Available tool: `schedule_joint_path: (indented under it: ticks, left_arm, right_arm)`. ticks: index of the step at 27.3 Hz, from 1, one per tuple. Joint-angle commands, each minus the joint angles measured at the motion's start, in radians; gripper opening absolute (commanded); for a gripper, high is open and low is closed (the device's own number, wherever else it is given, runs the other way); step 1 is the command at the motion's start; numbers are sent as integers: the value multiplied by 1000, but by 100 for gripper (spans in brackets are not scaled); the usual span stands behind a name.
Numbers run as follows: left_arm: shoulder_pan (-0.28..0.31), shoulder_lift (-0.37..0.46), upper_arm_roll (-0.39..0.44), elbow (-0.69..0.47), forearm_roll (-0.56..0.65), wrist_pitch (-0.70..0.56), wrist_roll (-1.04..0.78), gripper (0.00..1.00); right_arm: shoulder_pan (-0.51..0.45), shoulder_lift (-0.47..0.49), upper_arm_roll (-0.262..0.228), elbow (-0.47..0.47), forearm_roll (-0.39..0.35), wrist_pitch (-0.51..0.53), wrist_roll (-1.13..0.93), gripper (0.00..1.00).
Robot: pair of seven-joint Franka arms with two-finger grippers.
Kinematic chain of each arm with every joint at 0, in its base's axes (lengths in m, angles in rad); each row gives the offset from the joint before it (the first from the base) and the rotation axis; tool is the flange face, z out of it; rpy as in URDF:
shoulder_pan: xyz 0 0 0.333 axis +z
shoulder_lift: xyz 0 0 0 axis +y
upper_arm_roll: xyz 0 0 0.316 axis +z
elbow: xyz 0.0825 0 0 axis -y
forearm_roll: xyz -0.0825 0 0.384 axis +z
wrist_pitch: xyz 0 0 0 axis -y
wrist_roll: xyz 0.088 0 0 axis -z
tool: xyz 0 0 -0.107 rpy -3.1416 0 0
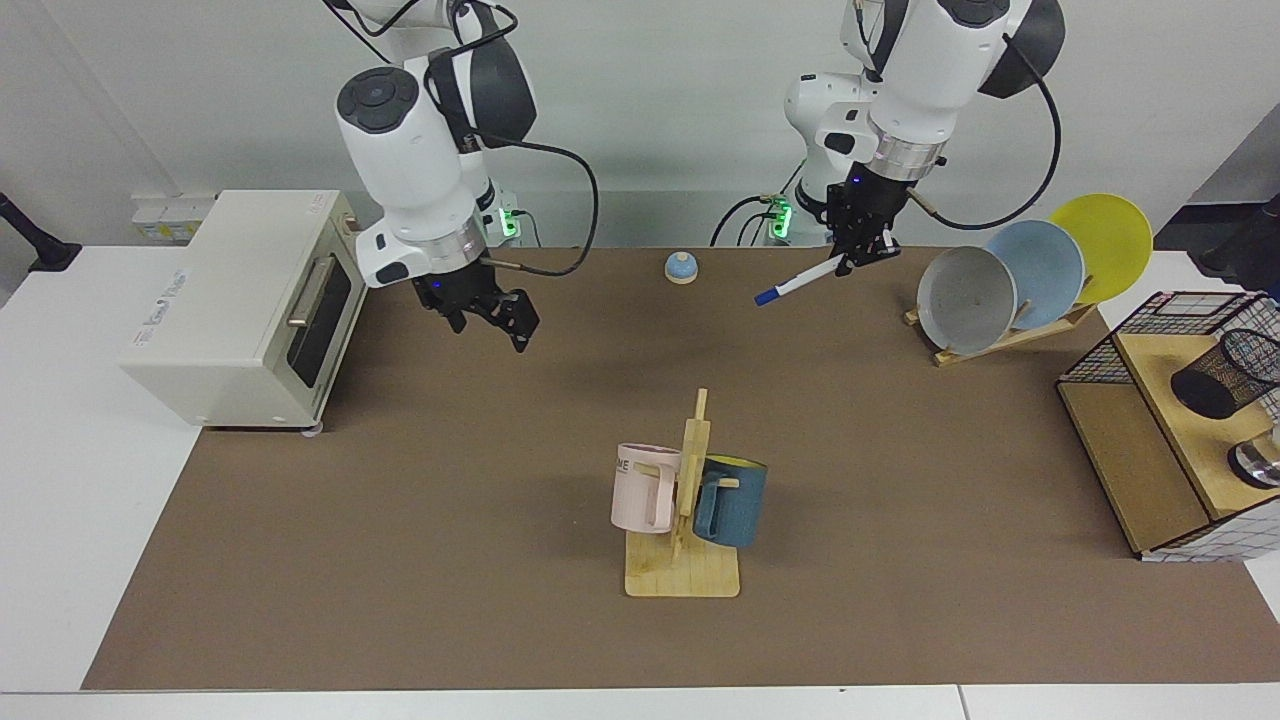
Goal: Put markers into pen holder
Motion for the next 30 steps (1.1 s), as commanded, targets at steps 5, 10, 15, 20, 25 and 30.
schedule_joint_path:
  ticks: [5, 10, 15, 20, 25, 30]
  left_arm:
    - [83, -30, -4, -28, 92, -44, 8, 0]
    - [108, -26, -4, -20, 194, -65, 5, 0]
    - [138, -29, -4, -14, 328, -111, 13, 0]
    - [165, -30, 4, -13, 446, -117, 54, 0]
    - [174, -23, 30, -2, 578, -105, 158, 0]
    - [177, -13, 94, 12, 670, -36, 269, 0]
  right_arm:
    - [-69, -53, 14, -2, -68, -65, -383, 100]
    - [-83, -78, 14, 24, -91, -135, -449, 100]
    - [-83, -125, 14, 27, -115, -149, -508, 100]
    - [-91, -162, 15, 1, -91, -148, -502, 100]
    - [-99, -162, 14, 0, -88, -146, -499, 100]
    - [-117, -162, 15, 0, -88, -145, -499, 100]
